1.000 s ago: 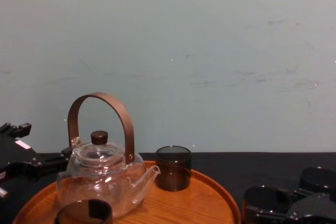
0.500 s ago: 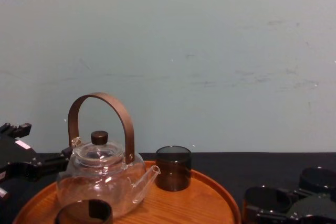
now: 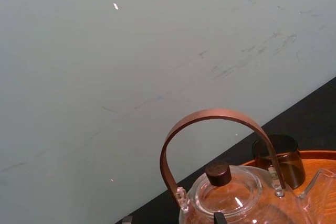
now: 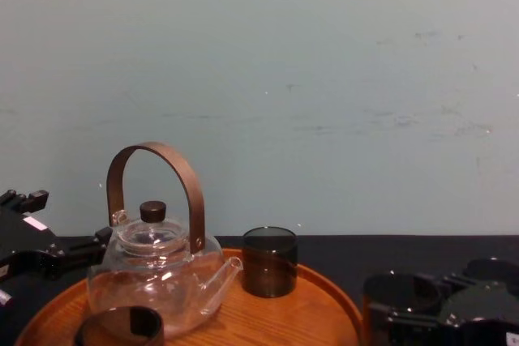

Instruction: Pick up the glass from the table and place it on the tray.

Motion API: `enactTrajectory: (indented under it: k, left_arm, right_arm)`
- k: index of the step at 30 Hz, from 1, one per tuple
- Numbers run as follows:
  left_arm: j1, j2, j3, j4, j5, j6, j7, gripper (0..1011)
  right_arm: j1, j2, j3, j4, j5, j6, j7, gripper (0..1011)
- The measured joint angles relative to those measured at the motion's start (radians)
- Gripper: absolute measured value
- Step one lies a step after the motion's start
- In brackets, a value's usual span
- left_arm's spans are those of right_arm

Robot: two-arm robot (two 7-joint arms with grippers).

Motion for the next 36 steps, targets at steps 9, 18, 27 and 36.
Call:
enactTrajectory:
  k: [9, 18, 27, 36]
  left_arm:
    - [0.0, 0.0, 0.0, 0.0, 0.0, 0.0, 0.0, 1002]
    - [0.0, 0.0, 0.0, 0.0, 0.0, 0.0, 0.0, 1002]
    - [0.0, 0.0, 0.0, 0.0, 0.0, 0.0, 0.0, 1001]
    - [0.0, 0.0, 0.0, 0.0, 0.0, 0.0, 0.0, 1001]
  right_arm:
    - [-0.014, 0.011, -0.036, -0.086, 0.009, 0.015, 0.013, 901]
    - [0.027, -0.023, -0.098, -0.078, 0.008, 0.014, 0.027, 901]
    - [0.078, -0.067, -0.147, -0.022, -0.011, 0.004, 0.029, 901]
    - [0.116, -0.109, -0.176, 0.058, -0.021, -0.031, 0.042, 901]
